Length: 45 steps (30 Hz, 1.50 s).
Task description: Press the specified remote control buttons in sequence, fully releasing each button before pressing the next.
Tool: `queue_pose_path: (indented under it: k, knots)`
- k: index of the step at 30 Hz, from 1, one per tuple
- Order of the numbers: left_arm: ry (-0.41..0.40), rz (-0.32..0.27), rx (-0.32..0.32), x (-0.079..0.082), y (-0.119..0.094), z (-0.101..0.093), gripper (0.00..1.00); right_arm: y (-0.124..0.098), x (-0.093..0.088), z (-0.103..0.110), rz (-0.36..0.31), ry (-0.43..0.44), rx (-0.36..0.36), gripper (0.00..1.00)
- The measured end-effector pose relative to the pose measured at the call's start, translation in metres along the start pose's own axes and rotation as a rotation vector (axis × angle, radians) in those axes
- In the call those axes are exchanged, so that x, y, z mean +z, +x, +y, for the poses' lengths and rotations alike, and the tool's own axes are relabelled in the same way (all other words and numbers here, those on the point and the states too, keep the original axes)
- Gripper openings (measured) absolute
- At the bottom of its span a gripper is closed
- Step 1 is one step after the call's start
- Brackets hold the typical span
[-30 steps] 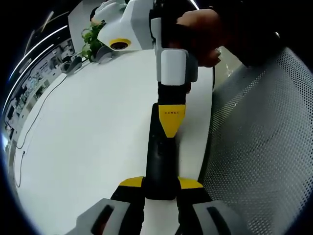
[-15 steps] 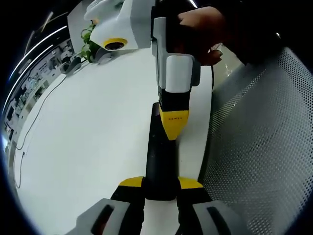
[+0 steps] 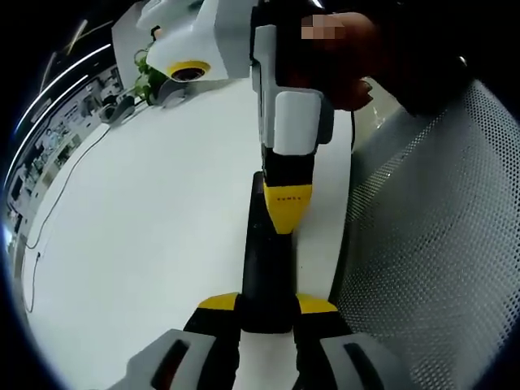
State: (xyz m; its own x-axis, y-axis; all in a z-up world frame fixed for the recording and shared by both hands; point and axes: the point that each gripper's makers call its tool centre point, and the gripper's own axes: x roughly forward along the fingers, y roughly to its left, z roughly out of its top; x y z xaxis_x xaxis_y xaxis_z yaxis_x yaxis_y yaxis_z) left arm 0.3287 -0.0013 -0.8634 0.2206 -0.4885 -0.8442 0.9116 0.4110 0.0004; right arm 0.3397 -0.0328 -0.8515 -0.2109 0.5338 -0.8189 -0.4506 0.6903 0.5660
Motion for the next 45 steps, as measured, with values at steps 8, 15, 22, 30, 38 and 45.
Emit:
queue_pose_path:
  k: [8, 15, 22, 30, 38, 45]
  knots:
    - [-0.002, 0.000, 0.001, 0.0004, 0.0002, -0.0002, 0.24, 0.0043, 0.0022, 0.0034, -0.011, -0.022, 0.014, 0.00]
    - [-0.002, 0.001, 0.001, 0.0005, 0.0002, -0.0001, 0.24, 0.0059, 0.0024, 0.0048, -0.011, -0.024, 0.032, 0.00]
    - [-0.004, 0.000, 0.001, 0.0005, 0.0007, 0.0004, 0.24, 0.0062, 0.0025, 0.0059, -0.013, -0.006, 0.027, 0.00]
    - [-0.007, 0.000, -0.001, 0.0004, 0.0007, 0.0007, 0.24, 0.0086, 0.0051, 0.0060, 0.004, -0.064, -0.037, 0.00]
    - [-0.009, -0.005, 0.002, 0.0007, 0.0004, 0.0005, 0.25, 0.0085, 0.0058, 0.0061, -0.004, -0.085, -0.060, 0.00]
    - [-0.007, -0.011, 0.001, 0.0006, 0.0004, 0.0004, 0.25, 0.0077, 0.0055, 0.0062, -0.007, -0.051, -0.035, 0.00]
